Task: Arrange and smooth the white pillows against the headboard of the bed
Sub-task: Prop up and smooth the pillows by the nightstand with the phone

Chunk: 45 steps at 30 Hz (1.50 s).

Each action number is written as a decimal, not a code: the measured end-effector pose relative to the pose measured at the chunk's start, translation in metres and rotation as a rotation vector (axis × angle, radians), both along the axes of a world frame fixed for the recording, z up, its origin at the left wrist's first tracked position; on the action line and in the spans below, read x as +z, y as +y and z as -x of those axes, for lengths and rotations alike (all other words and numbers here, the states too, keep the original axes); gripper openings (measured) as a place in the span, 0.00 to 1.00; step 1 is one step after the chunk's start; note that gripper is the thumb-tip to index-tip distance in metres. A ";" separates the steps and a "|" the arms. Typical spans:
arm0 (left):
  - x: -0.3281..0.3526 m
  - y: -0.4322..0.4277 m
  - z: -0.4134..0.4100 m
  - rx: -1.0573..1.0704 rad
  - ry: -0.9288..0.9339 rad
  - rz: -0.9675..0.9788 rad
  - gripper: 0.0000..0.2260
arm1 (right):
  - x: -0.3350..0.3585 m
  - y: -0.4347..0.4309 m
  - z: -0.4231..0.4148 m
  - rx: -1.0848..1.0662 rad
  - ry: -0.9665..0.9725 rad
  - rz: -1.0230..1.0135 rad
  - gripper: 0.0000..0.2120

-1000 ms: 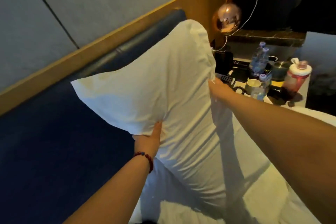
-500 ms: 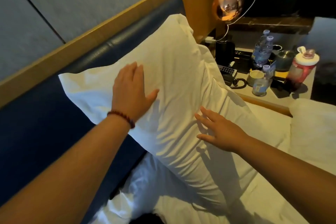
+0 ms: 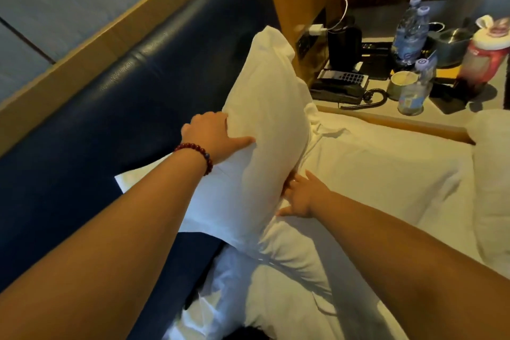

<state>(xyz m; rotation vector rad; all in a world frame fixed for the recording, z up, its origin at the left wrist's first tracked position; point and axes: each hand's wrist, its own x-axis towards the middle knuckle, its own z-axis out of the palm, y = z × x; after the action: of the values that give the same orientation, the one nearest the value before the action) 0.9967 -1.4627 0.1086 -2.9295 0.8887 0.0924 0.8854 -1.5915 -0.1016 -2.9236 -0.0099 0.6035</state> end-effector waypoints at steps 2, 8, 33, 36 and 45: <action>-0.017 0.006 -0.004 -0.047 -0.102 0.040 0.28 | -0.011 0.007 0.008 -0.036 -0.074 -0.057 0.39; -0.049 -0.002 -0.008 -0.111 0.088 0.169 0.34 | -0.029 -0.022 0.053 -0.222 -0.126 -0.088 0.36; -0.176 -0.018 0.075 -0.573 0.032 -0.048 0.28 | -0.096 0.014 0.172 -1.631 -0.186 -0.362 0.49; -0.225 -0.009 0.099 -0.543 0.169 -0.065 0.30 | -0.114 0.015 0.188 -1.938 -0.270 -0.749 0.54; -0.309 -0.016 0.106 -0.456 0.169 0.000 0.32 | -0.146 0.025 0.194 -2.095 -0.425 -1.293 0.30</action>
<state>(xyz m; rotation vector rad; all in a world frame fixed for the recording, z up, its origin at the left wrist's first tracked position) 0.8904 -1.4784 -0.2005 -2.6659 1.5514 0.3117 0.6919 -1.5664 -0.2480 -0.6898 1.5004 -0.3559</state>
